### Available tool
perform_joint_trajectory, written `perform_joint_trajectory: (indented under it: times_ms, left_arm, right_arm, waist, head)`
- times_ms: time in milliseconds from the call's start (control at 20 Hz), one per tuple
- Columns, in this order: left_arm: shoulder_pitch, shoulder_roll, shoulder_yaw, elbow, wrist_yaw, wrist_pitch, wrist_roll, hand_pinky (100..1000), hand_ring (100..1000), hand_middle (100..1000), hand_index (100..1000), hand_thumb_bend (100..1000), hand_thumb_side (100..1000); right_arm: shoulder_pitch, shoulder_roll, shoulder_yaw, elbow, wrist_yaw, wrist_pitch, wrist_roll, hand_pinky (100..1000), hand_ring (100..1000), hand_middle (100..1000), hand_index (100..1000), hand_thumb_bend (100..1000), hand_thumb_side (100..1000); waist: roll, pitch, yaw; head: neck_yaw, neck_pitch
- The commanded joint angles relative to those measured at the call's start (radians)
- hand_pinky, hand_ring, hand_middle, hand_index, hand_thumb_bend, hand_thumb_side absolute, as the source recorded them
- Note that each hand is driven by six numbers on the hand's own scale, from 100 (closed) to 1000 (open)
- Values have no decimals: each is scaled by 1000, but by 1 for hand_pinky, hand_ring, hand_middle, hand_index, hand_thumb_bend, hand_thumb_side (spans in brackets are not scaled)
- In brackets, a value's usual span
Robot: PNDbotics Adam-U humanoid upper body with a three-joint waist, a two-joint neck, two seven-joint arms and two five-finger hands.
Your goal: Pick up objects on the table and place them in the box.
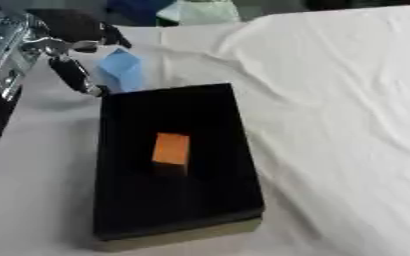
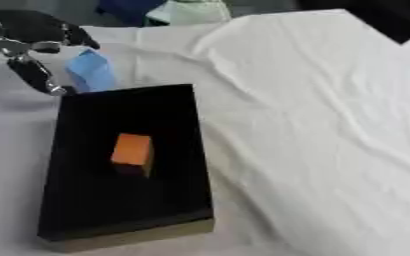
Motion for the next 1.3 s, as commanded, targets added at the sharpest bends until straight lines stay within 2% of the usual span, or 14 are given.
perform_joint_trajectory:
  times_ms: [50, 200, 300, 450, 600, 650, 700, 750, 800, 1000, 1300]
  left_arm:
    - [-27, 9, 15, -3, -15, 1, 6, 813, 842, 862, 966, 415, 357]
    - [-27, 3, 19, 10, -23, 8, -1, 796, 832, 841, 944, 375, 355]
    - [-26, 1, 22, 14, -23, 11, 6, 784, 821, 808, 891, 338, 362]
    - [-24, 0, 23, 16, -22, 16, 27, 768, 803, 766, 859, 307, 365]
    - [-26, -1, 24, 5, -28, 24, 74, 707, 705, 572, 720, 218, 345]
    - [-26, 0, 23, -1, -35, 29, 99, 699, 688, 547, 699, 206, 328]
    - [-26, 1, 22, -10, -47, 35, 131, 663, 605, 444, 592, 174, 262]
    - [-25, 2, 21, -18, -60, 43, 165, 661, 600, 436, 583, 173, 266]
    - [-24, 2, 20, -22, -73, 50, 194, 652, 562, 389, 536, 152, 263]
    - [-27, 4, 16, -23, -101, 65, 265, 640, 532, 366, 512, 136, 239]
    - [-31, 13, 5, -48, -95, 63, 269, 640, 527, 379, 527, 118, 229]
  right_arm:
    - [-10, -10, -15, -11, -12, 2, -6, 866, 784, 645, 898, 100, 972]
    - [-10, -8, -16, -10, -16, 2, -7, 866, 782, 640, 896, 100, 975]
    - [-7, -6, -18, -10, -18, 3, -8, 866, 781, 639, 896, 100, 975]
    - [-2, -6, -22, -9, -20, 5, -12, 866, 780, 638, 895, 100, 977]
    - [0, -3, -23, -7, -20, 6, -12, 866, 781, 638, 894, 100, 979]
    - [-3, 0, -23, -4, -19, 6, -11, 866, 781, 638, 893, 100, 980]
    - [-6, 5, -23, 0, -16, 7, -9, 866, 781, 638, 893, 100, 983]
    - [-10, 9, -22, 5, -12, 8, -8, 866, 781, 638, 893, 100, 984]
    - [-13, 12, -22, 10, -8, 8, -7, 866, 781, 638, 892, 100, 987]
    - [-20, 23, -22, 24, 4, 7, -5, 865, 781, 638, 891, 100, 986]
    - [-16, 29, -23, 31, 17, 4, -4, 864, 781, 636, 890, 100, 982]
  waist:
    - [-1, -18, -3]
    - [1, -13, -9]
    - [1, -11, -12]
    - [2, -10, -13]
    - [1, -10, -15]
    - [1, -11, -15]
    - [1, -11, -16]
    - [1, -12, -16]
    - [1, -13, -16]
    - [2, -18, -13]
    - [-1, -37, 2]
  head:
    - [7, -15]
    - [12, -18]
    - [12, -19]
    - [14, -19]
    - [15, -20]
    - [15, -20]
    - [16, -20]
    - [16, -19]
    - [17, -18]
    - [16, -11]
    - [8, 7]
